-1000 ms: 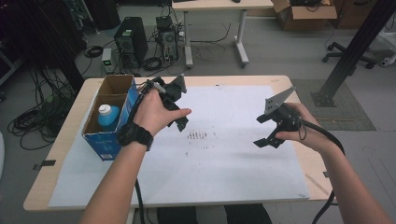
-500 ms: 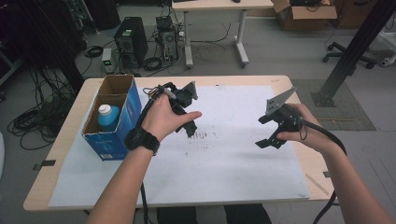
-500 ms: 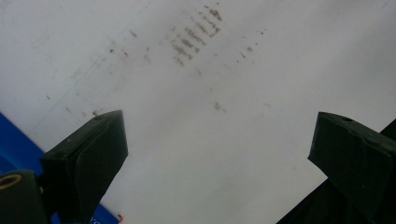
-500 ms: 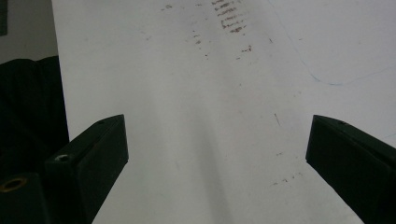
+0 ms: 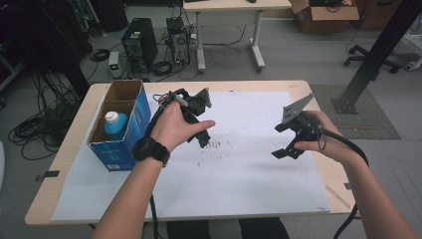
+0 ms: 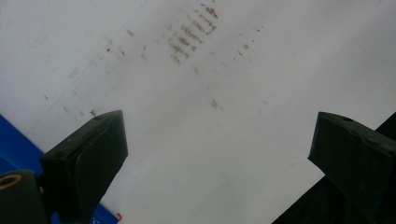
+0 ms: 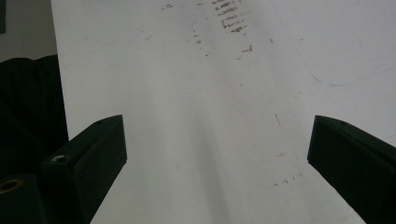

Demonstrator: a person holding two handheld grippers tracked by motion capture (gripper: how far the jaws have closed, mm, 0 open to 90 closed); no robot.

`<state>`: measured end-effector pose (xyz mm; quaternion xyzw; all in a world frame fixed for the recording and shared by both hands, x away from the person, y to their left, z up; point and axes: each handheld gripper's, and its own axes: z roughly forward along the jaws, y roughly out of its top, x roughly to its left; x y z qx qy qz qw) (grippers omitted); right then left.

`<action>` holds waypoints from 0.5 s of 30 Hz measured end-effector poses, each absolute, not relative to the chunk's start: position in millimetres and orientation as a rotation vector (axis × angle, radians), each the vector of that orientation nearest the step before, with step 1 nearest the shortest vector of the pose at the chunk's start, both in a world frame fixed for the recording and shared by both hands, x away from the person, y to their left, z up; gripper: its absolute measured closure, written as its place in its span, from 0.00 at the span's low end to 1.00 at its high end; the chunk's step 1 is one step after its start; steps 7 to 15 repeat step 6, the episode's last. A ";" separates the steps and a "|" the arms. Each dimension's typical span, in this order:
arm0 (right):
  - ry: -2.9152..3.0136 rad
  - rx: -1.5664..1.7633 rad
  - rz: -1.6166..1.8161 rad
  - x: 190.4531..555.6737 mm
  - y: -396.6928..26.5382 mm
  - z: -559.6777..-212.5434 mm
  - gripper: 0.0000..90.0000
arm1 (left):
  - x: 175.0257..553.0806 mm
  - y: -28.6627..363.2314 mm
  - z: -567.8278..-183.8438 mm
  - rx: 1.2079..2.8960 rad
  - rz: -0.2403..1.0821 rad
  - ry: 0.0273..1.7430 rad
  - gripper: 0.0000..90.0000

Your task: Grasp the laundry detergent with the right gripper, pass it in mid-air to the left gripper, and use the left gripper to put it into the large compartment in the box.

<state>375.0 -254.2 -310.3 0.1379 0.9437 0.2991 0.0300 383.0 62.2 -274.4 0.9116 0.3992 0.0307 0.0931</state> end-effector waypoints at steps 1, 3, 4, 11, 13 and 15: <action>2.910 0.426 0.922 374.9 -254.1 -310.5 0.05 | 382.9 62.4 -274.3 2.706 0.094 1.185 0.05; 2.910 0.426 0.922 374.7 -253.9 -310.8 0.05 | 382.7 62.6 -274.1 2.707 0.091 1.183 0.05; 2.910 0.427 0.922 374.9 -254.0 -310.9 0.05 | 382.5 62.6 -274.0 2.707 0.092 1.183 0.05; 2.911 0.430 0.921 375.1 -254.2 -311.0 0.05 | 382.3 62.8 -273.8 2.706 0.093 1.182 0.05; 2.911 0.430 0.921 375.1 -254.2 -311.0 0.05 | 382.3 62.8 -273.8 2.706 0.093 1.182 0.05; 2.911 0.430 0.921 375.1 -254.2 -311.0 0.05 | 382.3 62.8 -273.8 2.706 0.093 1.182 0.05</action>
